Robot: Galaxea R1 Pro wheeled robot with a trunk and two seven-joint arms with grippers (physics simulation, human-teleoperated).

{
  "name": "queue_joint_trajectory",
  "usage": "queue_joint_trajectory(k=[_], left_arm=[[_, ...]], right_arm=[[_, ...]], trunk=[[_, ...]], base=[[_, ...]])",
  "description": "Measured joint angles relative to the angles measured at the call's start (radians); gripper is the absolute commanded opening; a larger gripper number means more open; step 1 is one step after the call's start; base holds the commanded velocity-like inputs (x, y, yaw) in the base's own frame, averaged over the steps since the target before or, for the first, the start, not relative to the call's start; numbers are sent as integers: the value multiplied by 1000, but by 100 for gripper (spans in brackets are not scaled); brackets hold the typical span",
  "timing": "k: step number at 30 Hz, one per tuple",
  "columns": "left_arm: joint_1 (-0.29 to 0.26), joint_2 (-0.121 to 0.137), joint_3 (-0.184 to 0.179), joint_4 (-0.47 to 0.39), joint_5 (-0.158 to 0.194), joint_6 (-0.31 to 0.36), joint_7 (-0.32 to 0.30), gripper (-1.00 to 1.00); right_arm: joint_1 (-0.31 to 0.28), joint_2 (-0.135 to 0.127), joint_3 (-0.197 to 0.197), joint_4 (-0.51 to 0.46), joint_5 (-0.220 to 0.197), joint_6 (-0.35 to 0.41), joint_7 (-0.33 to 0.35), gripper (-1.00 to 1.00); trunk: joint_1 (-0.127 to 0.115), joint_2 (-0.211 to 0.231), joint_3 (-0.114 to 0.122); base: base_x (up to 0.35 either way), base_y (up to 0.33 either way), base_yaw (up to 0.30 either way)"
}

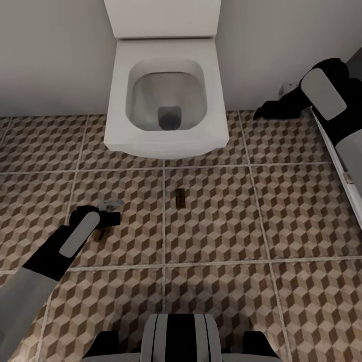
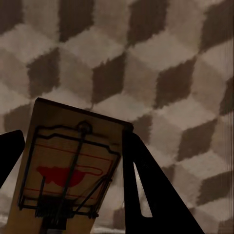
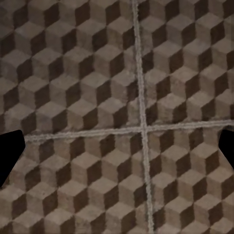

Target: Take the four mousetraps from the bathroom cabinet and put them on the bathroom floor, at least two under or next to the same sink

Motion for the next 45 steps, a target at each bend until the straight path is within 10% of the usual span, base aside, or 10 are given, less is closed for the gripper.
queue_joint_trajectory(k=[31,45], left_arm=[[-50,-2,-2,-60,-3,-93,-1,-100],[-53,-41,-8,-93,-23,-112,0,-100]], right_arm=[[-78,1,1,73,1,0,-1,100],[-88,3,2,79,0,0,-1,100]], trunk=[[5,-3,-47],[7,-4,-58]], base=[[0,0,0],[0,0,0]])
